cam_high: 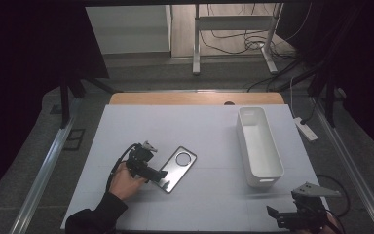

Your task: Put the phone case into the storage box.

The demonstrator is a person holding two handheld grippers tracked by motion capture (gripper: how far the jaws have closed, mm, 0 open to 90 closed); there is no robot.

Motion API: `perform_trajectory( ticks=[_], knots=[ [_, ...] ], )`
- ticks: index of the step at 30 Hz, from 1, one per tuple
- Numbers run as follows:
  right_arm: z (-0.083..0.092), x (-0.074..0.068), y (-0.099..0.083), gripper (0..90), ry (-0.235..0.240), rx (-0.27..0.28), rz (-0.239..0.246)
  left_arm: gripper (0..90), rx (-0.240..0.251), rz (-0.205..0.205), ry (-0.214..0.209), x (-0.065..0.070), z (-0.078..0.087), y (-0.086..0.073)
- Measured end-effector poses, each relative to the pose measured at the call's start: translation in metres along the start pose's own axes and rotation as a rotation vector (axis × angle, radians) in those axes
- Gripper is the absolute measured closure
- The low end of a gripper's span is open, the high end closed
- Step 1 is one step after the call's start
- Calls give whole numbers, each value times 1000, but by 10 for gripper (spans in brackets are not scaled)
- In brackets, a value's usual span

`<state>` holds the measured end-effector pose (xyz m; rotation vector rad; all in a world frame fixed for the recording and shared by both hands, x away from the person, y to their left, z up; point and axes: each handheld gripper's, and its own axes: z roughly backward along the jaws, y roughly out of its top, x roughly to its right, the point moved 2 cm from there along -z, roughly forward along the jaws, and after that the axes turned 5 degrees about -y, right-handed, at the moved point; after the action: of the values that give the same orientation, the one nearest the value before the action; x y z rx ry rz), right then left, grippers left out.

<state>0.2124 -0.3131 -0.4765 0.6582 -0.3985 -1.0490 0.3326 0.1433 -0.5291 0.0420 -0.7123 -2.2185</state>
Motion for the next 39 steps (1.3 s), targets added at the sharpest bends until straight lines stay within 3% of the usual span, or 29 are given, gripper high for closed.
perform_trajectory(
  ticks=[14, 18, 19, 27, 30, 34, 35, 39],
  knots=[
    [0, 0, 0, 1, 2, 3, 1, 0, -51, -2, 14, -1, -18, -6],
    [0, 0, 0, 1, 2, 2, 1, 0, -48, -9, 22, -1, -19, -7],
    [0, 0, 0, 1, 2, 2, 1, 0, -49, -36, 41, 1, -20, -8],
    [0, -1, 0, 1, 2, 0, 4, 10, -71, -38, 40, 4, -19, -5],
    [0, -1, 0, 1, 2, -1, 5, 169, -64, -50, 29, 7, -16, -4],
    [0, -1, 0, 1, 1, -2, 9, 338, -55, -38, 25, 6, -12, -4],
    [0, -1, 0, 1, 1, -3, 10, 338, -47, -30, 25, 5, -10, -4],
    [-1, -1, 0, 1, 1, -5, 10, 545, -47, -30, 0, 5, -8, -4]
  ],
)
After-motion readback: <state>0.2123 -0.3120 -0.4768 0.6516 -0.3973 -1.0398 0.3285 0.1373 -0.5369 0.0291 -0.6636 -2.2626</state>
